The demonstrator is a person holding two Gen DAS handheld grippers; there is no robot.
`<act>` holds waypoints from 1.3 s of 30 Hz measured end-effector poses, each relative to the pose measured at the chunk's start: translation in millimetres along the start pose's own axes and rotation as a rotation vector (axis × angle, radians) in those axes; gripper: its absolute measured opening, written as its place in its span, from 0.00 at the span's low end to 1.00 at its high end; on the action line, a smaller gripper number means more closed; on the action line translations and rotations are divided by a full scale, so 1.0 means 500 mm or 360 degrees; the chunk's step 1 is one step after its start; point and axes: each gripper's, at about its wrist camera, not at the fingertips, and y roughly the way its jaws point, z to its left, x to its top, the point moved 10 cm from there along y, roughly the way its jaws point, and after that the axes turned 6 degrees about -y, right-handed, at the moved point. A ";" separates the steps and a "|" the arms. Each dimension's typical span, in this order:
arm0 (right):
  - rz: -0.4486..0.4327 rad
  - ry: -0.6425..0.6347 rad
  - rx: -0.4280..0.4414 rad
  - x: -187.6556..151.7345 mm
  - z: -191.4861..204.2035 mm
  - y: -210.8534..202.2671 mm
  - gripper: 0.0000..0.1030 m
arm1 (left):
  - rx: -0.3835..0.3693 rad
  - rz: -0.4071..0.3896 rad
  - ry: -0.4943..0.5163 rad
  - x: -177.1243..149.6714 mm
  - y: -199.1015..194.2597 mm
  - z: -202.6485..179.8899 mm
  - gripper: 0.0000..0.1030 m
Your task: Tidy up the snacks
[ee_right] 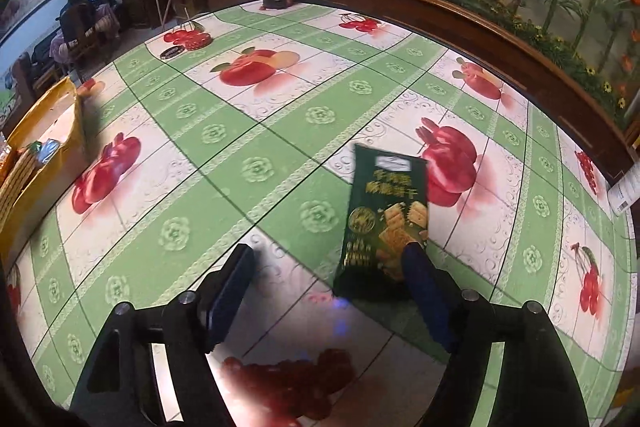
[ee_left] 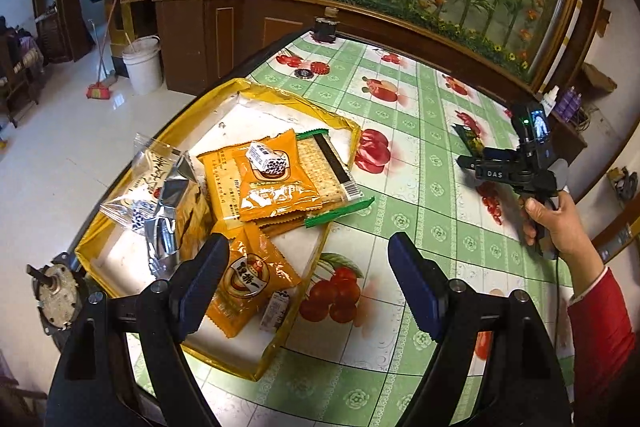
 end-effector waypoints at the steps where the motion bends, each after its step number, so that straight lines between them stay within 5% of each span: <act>1: -0.0001 0.0015 0.0014 -0.004 0.007 -0.003 0.73 | 0.0026 -0.0021 0.0007 0.002 -0.008 0.000 0.80; 6: -0.0112 0.0165 0.0019 -0.016 0.045 -0.067 0.69 | 0.0157 -0.0140 0.0016 0.020 -0.036 0.014 0.80; 16: -0.0321 0.0204 0.0351 -0.001 0.259 -0.218 0.71 | 0.0377 -0.0277 -0.0069 0.041 -0.072 0.082 0.80; 25: -0.0387 -0.0019 0.0438 0.029 0.427 -0.283 0.73 | 0.0454 -0.0408 -0.0077 0.044 -0.129 0.113 0.80; 39: -0.0446 -0.0233 0.0479 0.023 0.541 -0.354 0.78 | 0.0436 -0.0511 -0.0094 0.036 -0.182 0.133 0.80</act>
